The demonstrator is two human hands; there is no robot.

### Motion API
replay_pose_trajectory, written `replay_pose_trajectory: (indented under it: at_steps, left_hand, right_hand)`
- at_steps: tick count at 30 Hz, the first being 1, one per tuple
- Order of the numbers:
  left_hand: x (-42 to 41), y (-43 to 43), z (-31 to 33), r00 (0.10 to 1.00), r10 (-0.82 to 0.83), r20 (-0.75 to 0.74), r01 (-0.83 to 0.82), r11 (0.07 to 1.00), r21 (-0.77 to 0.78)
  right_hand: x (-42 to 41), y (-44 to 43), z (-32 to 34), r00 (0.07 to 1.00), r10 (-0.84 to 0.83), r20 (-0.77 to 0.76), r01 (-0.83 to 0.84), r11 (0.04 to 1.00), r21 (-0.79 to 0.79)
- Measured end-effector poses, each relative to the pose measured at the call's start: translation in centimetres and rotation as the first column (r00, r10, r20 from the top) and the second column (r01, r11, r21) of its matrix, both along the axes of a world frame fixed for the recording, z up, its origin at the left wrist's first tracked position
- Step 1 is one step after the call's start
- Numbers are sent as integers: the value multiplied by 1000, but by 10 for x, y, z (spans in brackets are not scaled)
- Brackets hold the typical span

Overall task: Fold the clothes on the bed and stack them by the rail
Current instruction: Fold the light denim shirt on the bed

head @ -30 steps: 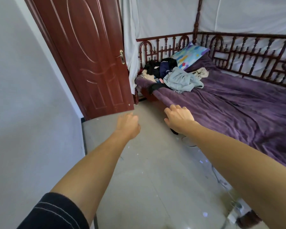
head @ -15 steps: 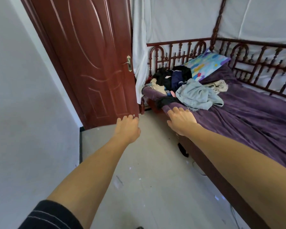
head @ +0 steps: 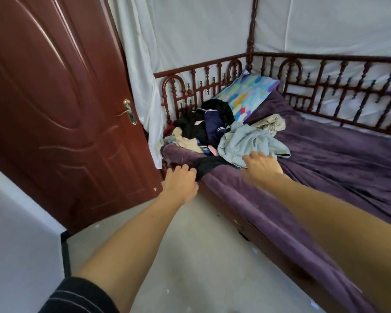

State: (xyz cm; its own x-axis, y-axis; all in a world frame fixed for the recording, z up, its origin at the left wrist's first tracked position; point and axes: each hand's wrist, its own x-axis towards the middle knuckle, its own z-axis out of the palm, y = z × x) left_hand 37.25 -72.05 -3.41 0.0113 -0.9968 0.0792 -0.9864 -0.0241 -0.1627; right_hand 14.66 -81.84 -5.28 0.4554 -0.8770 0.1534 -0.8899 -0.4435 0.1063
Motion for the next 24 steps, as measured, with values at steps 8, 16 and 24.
replay_pose_trajectory:
  at_steps: [8,16,24]
  left_hand:
    - [3,-206,-42,997,-81,-8,81,993,84]
    - [13,-371,-85,986,-148,-76,157,979,128]
    - [4,-532,-175,926,-351,-138,376,880,291]
  right_hand:
    - [2,-181,-51,994,-108,-23,110,988,109]
    - [-17,-329,-80,980,-195,-45,200,953,229]
    - [-36,-437,-163,902,-412,-131,429,815,390]
